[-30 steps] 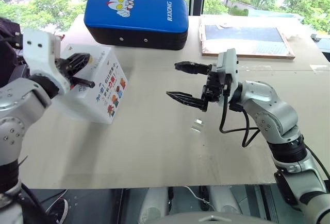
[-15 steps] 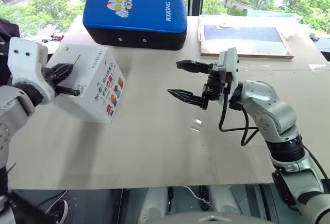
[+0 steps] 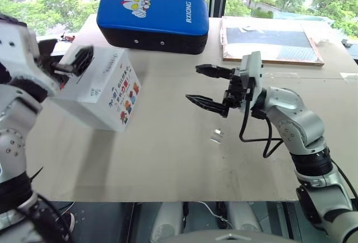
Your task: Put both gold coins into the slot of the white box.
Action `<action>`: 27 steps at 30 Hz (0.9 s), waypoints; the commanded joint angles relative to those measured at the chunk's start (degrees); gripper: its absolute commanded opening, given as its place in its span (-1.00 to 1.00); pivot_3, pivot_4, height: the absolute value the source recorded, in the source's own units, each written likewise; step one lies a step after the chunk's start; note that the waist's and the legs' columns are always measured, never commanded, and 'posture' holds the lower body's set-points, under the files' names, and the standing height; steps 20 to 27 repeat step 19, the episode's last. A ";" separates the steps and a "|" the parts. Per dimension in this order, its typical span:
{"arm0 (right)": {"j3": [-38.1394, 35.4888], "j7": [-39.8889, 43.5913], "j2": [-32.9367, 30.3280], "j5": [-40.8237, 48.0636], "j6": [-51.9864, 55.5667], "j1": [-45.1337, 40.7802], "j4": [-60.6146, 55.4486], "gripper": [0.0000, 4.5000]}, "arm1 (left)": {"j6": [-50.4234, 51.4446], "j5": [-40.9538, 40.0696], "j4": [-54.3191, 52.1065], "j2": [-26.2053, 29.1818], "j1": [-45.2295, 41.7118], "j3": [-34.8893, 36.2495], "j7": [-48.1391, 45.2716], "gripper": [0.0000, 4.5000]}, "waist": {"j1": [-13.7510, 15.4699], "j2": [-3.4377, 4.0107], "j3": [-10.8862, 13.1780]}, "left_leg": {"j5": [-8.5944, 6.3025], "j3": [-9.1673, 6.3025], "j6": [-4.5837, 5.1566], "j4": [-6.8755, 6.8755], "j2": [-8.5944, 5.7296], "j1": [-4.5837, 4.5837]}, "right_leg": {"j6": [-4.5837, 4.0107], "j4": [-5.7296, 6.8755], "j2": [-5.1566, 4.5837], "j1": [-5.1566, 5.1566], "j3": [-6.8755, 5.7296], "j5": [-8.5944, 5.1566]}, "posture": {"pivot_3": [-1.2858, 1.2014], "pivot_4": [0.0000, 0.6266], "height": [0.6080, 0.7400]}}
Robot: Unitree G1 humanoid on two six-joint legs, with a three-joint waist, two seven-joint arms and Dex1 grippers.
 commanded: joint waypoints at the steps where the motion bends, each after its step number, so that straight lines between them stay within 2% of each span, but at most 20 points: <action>1: -4.67 1.41 -3.25 0.93 -0.30 2.74 -0.50 0.90 | 2.69 -11.05 -9.19 -0.97 3.41 0.87 -3.46 0.96 | -0.23 -0.01 -0.01 | 0.00 0.00 0.00 0.00 -0.01 0.00 | 0.00 -0.02 -0.01 0.00 0.00 0.00 | 0.03 -0.52 1.00; 3: -5.90 2.97 -6.18 -0.06 -1.29 6.15 0.24 0.90 | 4.18 -11.92 -13.60 -0.50 9.52 -2.01 -5.80 0.96 | -0.52 0.01 -0.01 | 0.00 0.03 0.00 -0.03 0.00 0.03 | 0.02 -0.03 -0.02 0.01 0.04 -0.01 | 0.03 -0.52 1.00; 6: -7.67 5.85 -10.35 -1.88 -4.20 13.70 2.06 0.90 | 4.45 -8.65 -16.57 -2.54 18.38 -8.43 -5.64 0.96 | -0.62 0.04 -0.02 | -0.01 0.03 0.01 -0.07 0.03 0.07 | 0.02 -0.01 0.07 0.01 0.04 -0.02 | 0.03 -0.52 1.00; 10: -8.73 8.24 -13.18 -5.70 -10.82 22.69 4.98 0.90 | 0.32 2.15 -16.03 -4.50 25.75 -18.59 -5.62 0.96 | -0.66 0.10 0.00 | -0.15 0.04 0.27 -0.04 0.09 0.17 | -0.01 0.07 0.23 0.07 0.07 -0.02 | 0.03 -0.52 1.00; 15: -10.79 8.30 -14.39 -8.48 -16.25 33.69 5.88 0.90 | -9.62 16.46 -9.63 -8.33 29.41 -30.10 -6.33 0.96 | -0.30 0.12 0.00 | -0.16 0.16 0.30 0.01 0.10 0.70 | -0.06 0.01 0.57 0.63 0.17 -0.07 | 0.03 -0.52 1.00; 17: -11.61 7.80 -14.23 -9.01 -17.78 37.20 5.47 0.90 | -13.62 20.11 -6.48 -10.12 30.20 -31.86 -6.78 0.96 | -0.28 0.12 -0.01 | -0.17 0.30 0.31 -0.02 0.12 1.10 | -0.21 -0.02 0.52 0.96 0.18 -0.19 | 0.03 -0.52 1.00; 19: -12.46 6.92 -13.84 -9.00 -18.48 39.18 5.14 0.90 | -16.40 22.15 -3.75 -11.15 30.31 -32.39 -7.92 0.96 | -0.28 0.12 -0.01 | -0.17 0.37 0.32 0.00 0.15 1.11 | -0.21 0.00 0.51 0.94 0.21 -0.19 | 0.03 -0.52 1.00; 27: -12.46 6.92 -13.84 -9.00 -18.48 39.18 5.14 0.90 | -16.40 22.15 -3.75 -11.15 30.31 -32.39 -7.92 0.96 | -0.28 0.12 -0.01 | -0.17 0.37 0.32 0.00 0.15 1.11 | -0.21 0.00 0.51 0.94 0.21 -0.19 | 0.03 -0.52 1.00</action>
